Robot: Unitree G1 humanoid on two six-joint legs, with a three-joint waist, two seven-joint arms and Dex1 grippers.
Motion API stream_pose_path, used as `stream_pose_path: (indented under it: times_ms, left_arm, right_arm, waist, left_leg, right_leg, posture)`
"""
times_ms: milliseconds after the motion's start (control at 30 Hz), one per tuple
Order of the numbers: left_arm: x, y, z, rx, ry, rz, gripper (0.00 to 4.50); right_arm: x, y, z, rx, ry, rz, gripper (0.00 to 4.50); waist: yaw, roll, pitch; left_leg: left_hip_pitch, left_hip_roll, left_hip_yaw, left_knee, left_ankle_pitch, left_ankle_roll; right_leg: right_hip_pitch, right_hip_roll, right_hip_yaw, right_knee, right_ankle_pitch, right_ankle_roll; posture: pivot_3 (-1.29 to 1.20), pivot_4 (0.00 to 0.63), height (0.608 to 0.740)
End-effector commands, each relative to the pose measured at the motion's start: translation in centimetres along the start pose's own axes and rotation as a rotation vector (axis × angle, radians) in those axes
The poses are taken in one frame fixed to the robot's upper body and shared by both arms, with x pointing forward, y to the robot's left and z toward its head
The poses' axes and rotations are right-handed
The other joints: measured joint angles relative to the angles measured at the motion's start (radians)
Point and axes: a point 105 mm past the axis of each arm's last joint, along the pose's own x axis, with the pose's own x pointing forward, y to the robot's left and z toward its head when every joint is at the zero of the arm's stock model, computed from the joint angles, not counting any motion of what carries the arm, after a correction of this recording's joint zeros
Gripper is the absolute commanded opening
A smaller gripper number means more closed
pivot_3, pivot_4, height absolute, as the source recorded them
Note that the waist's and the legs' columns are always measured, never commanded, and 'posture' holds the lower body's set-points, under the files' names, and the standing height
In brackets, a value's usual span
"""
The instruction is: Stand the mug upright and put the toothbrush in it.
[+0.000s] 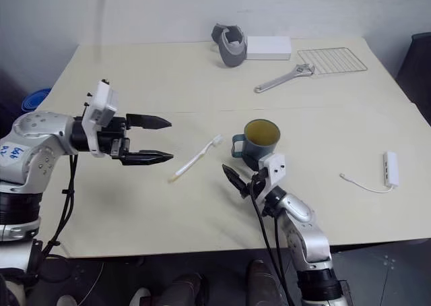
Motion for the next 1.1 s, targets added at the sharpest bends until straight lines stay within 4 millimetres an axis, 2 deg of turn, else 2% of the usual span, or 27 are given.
stream_pose_path:
  times_ms: [33, 133, 200, 267, 300, 367, 400, 467, 600, 700, 767, 933, 1033, 1100]
  left_arm:
    - [-0.1, -0.1, 1.0, 0.042, -0.016, -0.012, 4.5]
    - [-0.3, 0.3, 0.4, 0.005, -0.018, -0.001, 4.5]
    - [-0.3, 1.0, 0.0, -0.049, -0.022, 0.023, 4.5]
    - [-0.1, 1.6, -0.5, -0.085, -0.012, 0.049, 4.5]
    - [0.0, 2.1, -0.9, -0.097, 0.007, 0.072, 4.5]
    - [1.8, 3.7, -2.9, -0.17, 0.1, 0.174, 4.5]
    - [2.8, 4.1, -3.5, -0.217, 0.124, 0.203, 4.5]
    - [4.9, 4.2, -4.0, -0.317, 0.134, 0.229, 4.5]
    - [7.2, 4.6, -5.5, -0.377, 0.241, 0.318, 4.5]
    - [8.8, 4.2, -5.2, -0.395, 0.238, 0.287, 4.5]
    - [9.8, 4.2, -5.7, -0.378, 0.297, 0.285, 4.5]
    - [11.1, 4.9, -6.9, -0.368, 0.387, 0.3, 4.5]
    - [11.0, 4.7, -7.5, -0.392, 0.421, 0.281, 3.95]
    - [10.9, 4.8, -7.8, -0.4, 0.427, 0.287, 3.4]
  right_arm:
    - [-1.3, -0.1, 0.9, -0.113, 0.057, -0.035, 3.87]
    - [-4.0, -0.2, 1.8, -0.19, 0.145, -0.037, 3.87]
    - [-6.1, 0.2, 3.3, -0.247, 0.193, -0.008, 3.87]
    - [-7.3, 0.9, 4.7, -0.267, 0.223, 0.034, 3.87]
    - [-7.8, 1.4, 5.5, -0.273, 0.225, 0.059, 3.87]
    - [-8.7, 2.2, 8.2, -0.291, 0.215, 0.116, 4.25]
    - [-8.9, 2.5, 9.1, -0.312, 0.215, 0.138, 4.45]
    - [-9.0, 2.9, 10.7, -0.354, 0.225, 0.171, 4.48]
    - [-8.8, 3.7, 13.4, -0.373, 0.197, 0.227, 4.48]
    - [-8.5, 3.7, 15.1, -0.366, 0.162, 0.227, 4.48]
    - [-8.4, 3.5, 15.4, -0.379, 0.173, 0.206, 4.48]
    - [-8.6, 2.5, 14.9, -0.398, 0.23, 0.147, 4.48]
    - [-8.8, 2.1, 14.6, -0.399, 0.239, 0.117, 4.5]
    - [-8.9, 1.9, 14.5, -0.4, 0.239, 0.102, 4.5]
  waist:
    - [0.001, 0.0, 0.0]
    - [0.004, 0.0, 0.0]
    - [0.01, 0.0, 0.0]
    - [0.021, -0.001, 0.0]
    - [0.023, -0.002, 0.0]
    - [0.03, -0.003, 0.001]
    - [0.036, -0.003, 0.001]
    - [0.045, -0.005, 0.001]
    - [0.051, -0.011, 0.004]
    - [0.053, -0.012, 0.005]
    - [0.055, -0.012, 0.005]
    - [0.058, -0.013, 0.005]
    - [0.057, -0.013, 0.005]
    - [0.057, -0.013, 0.005]
  left_leg:
    - [0.0, 0.0, 0.0, 0.0, 0.0, 0.0]
    - [0.0, 0.0, 0.0, 0.0, 0.0, 0.0]
    - [-0.001, 0.0, 0.001, 0.0, 0.0, 0.0]
    - [-0.001, -0.001, 0.001, 0.001, -0.001, 0.002]
    - [-0.001, -0.001, 0.002, 0.001, 0.0, 0.002]
    - [0.0, 0.0, 0.002, 0.002, 0.0, 0.002]
    - [0.0, 0.0, 0.002, 0.002, 0.0, 0.002]
    - [0.0, -0.002, 0.002, 0.003, 0.0, 0.003]
    - [-0.001, -0.001, 0.001, 0.003, 0.0, 0.004]
    - [-0.002, -0.001, 0.002, 0.002, 0.0, 0.003]
    - [-0.002, -0.001, 0.002, 0.003, 0.0, 0.003]
    - [-0.002, -0.002, 0.002, 0.003, 0.0, 0.004]
    - [-0.003, -0.001, 0.003, 0.003, 0.0, 0.004]
    - [-0.003, -0.001, 0.003, 0.003, 0.0, 0.004]
  right_leg:
    - [0.0, 0.0, 0.0, 0.0, 0.0, 0.0]
    - [0.0, 0.0, 0.0, 0.0, 0.0, 0.0]
    - [0.0, 0.0, 0.0, -0.001, 0.0, 0.0]
    - [0.001, -0.001, 0.001, -0.001, 0.0, 0.0]
    - [0.001, -0.001, 0.001, -0.001, 0.0, 0.0]
    - [0.001, 0.0, 0.001, -0.001, 0.0, 0.0]
    - [0.001, 0.0, 0.001, -0.001, 0.0, 0.0]
    - [0.003, -0.001, 0.001, -0.001, 0.001, 0.002]
    - [0.002, -0.001, 0.001, -0.002, 0.001, 0.002]
    - [0.001, -0.001, 0.001, -0.003, 0.001, 0.002]
    - [0.001, -0.002, 0.0, -0.003, 0.001, 0.002]
    - [0.002, -0.002, 0.0, -0.004, 0.001, 0.002]
    - [0.001, -0.002, 0.0, -0.004, 0.001, 0.002]
    - [0.001, -0.002, 0.0, -0.004, 0.001, 0.002]
  posture:
    - [0.0, 0.15, 0.74]
    - [0.0, 0.15, 0.74]
    - [0.0, 0.15, 0.74]
    - [0.0, 0.15, 0.74]
    - [0.0, 0.15, 0.74]
    - [0.0, 0.15, 0.74]
    - [0.0, 0.15, 0.74]
    - [0.0, 0.15, 0.74]
    - [0.0, 0.15, 0.74]
    - [0.0, 0.15, 0.74]
    - [0.0, 0.15, 0.74]
    - [0.0, 0.15, 0.74]
    - [0.0, 0.15, 0.74]
    - [0.0, 0.15, 0.74]
